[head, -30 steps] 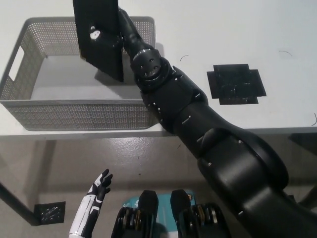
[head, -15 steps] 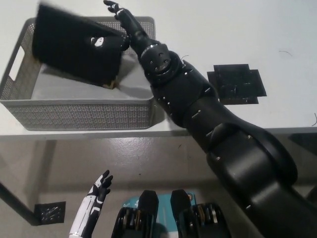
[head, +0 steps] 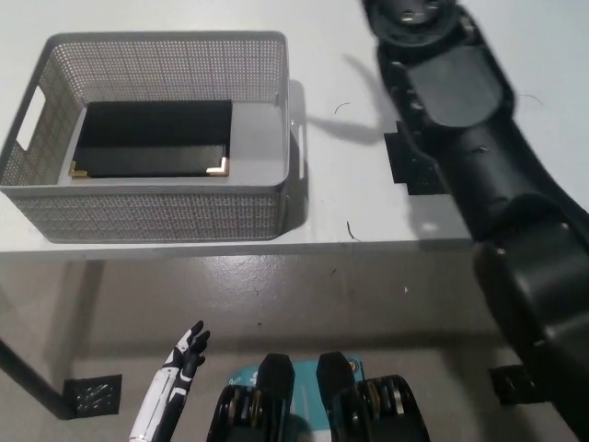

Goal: A notebook is kept standing on the table on the right hand side and a container is kept on the left hand side and the robot uses its right hand to grab the notebook and places it in the container

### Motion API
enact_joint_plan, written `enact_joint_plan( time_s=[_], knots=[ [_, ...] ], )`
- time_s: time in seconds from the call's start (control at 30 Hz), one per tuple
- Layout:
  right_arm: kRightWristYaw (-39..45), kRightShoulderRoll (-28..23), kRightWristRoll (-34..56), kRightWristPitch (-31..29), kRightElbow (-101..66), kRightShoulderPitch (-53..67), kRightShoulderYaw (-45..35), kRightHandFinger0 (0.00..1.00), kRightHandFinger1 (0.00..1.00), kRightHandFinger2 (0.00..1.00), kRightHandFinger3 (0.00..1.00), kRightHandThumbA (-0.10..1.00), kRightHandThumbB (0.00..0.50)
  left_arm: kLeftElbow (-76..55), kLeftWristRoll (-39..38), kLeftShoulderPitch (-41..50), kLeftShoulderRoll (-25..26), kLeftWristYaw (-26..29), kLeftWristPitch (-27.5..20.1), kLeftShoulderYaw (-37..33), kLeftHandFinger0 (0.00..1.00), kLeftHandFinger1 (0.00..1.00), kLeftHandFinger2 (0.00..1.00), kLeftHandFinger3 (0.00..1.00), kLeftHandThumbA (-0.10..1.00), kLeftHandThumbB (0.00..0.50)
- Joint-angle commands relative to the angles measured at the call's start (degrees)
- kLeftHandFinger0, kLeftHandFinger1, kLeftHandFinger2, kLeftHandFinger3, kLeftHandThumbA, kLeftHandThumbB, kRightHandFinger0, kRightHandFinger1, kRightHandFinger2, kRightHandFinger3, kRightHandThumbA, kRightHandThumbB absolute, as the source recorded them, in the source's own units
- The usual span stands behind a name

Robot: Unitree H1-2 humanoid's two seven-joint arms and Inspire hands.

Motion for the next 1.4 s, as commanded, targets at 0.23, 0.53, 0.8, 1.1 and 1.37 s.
enact_joint_plan(
  time_s=[0.23,0.53,0.8,1.1,1.37],
  knots=[
    [4.41,-16.68,12.21,15.04,-77.95,30.50,-14.02,1.00,1.00,1.00,1.00,1.00,0.313,-1.36,0.21,0.73,0.95,-0.85,-0.82,-0.34,1.00,1.00,1.00,1.00,1.00,0.291],
    [2.94,-9.16,7.16,-4.20,-87.47,69.12,-6.03,1.00,1.00,1.00,1.00,1.00,0.276,-0.91,-1.35,0.85,0.72,-1.24,-1.04,0.03,1.00,1.00,1.00,1.00,1.00,0.287],
    [4.40,-4.51,6.98,-11.94,-71.38,82.46,1.04,1.00,1.00,1.00,1.00,1.00,0.243,-0.49,-1.52,0.77,0.25,-0.97,-1.24,0.11,1.00,1.00,1.00,1.00,1.00,0.290],
    [3.56,-0.54,4.95,-10.90,-49.01,80.45,0.72,1.00,1.00,1.00,1.00,1.00,0.285,-0.22,-2.32,-1.07,0.20,-0.78,-1.54,0.73,1.00,1.00,1.00,1.00,1.00,0.293],
    [6.00,-1.56,7.12,-10.98,-37.66,75.42,-0.88,1.00,1.00,1.00,1.00,0.92,0.240,-0.38,-1.17,-3.73,0.27,-0.06,0.07,0.84,1.00,1.00,1.00,1.00,1.00,0.320]
  ],
)
